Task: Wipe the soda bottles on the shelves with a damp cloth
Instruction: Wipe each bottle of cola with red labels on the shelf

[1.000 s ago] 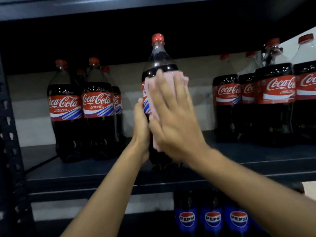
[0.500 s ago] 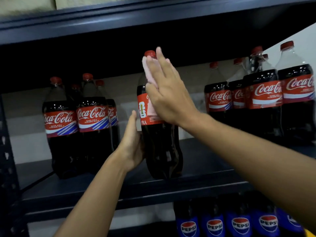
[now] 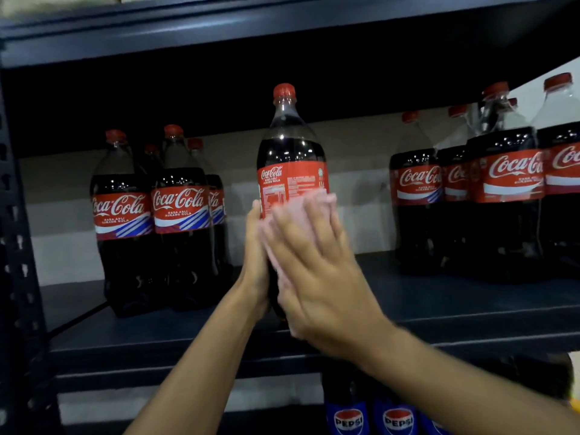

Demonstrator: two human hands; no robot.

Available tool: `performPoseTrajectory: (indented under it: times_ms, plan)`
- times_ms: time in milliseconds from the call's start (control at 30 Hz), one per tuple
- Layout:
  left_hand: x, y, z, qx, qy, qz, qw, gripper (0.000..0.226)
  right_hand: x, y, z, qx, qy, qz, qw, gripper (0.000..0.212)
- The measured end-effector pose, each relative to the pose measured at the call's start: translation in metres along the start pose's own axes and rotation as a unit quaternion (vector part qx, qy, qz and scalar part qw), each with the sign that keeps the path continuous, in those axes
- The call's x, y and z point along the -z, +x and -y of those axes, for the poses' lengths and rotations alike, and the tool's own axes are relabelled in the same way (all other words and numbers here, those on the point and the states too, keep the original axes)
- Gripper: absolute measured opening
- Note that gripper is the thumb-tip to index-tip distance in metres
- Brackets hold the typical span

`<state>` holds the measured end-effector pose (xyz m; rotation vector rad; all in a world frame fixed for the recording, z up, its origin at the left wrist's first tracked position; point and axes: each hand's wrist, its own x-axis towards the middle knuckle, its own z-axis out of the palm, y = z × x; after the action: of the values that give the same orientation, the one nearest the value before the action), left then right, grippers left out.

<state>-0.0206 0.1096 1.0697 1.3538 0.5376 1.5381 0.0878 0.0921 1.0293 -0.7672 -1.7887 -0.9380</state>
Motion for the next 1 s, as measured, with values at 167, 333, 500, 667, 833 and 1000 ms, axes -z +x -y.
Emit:
performPoseTrajectory:
  times_ms: [167,333,500,667,833,1000]
  plan:
    - [0.008,0.003,-0.003,0.045,-0.028,0.022,0.998,0.08,0.006,-0.022,0.003,0.059,-0.024,0.014,0.998,0.057]
    - [0.009,0.004,-0.01,0.059,-0.009,0.022,0.998,0.069,0.018,0.047,-0.019,0.018,0.02,-0.014,1.0,0.062]
    - [0.011,0.001,-0.016,0.076,0.018,-0.003,0.997,0.074,0.035,0.119,-0.055,-0.035,0.056,0.006,0.998,0.067]
    - [0.005,-0.004,-0.007,0.04,-0.01,-0.024,0.999,0.073,0.025,0.092,-0.038,0.026,0.041,-0.022,0.999,0.063]
    - [0.013,0.007,0.001,0.033,-0.031,-0.011,0.999,0.074,0.007,0.01,-0.002,0.046,-0.033,0.016,0.998,0.064]
    - [0.022,0.013,0.002,0.067,-0.048,0.019,0.996,0.062,0.006,-0.015,0.009,0.079,-0.075,-0.002,0.994,0.056]
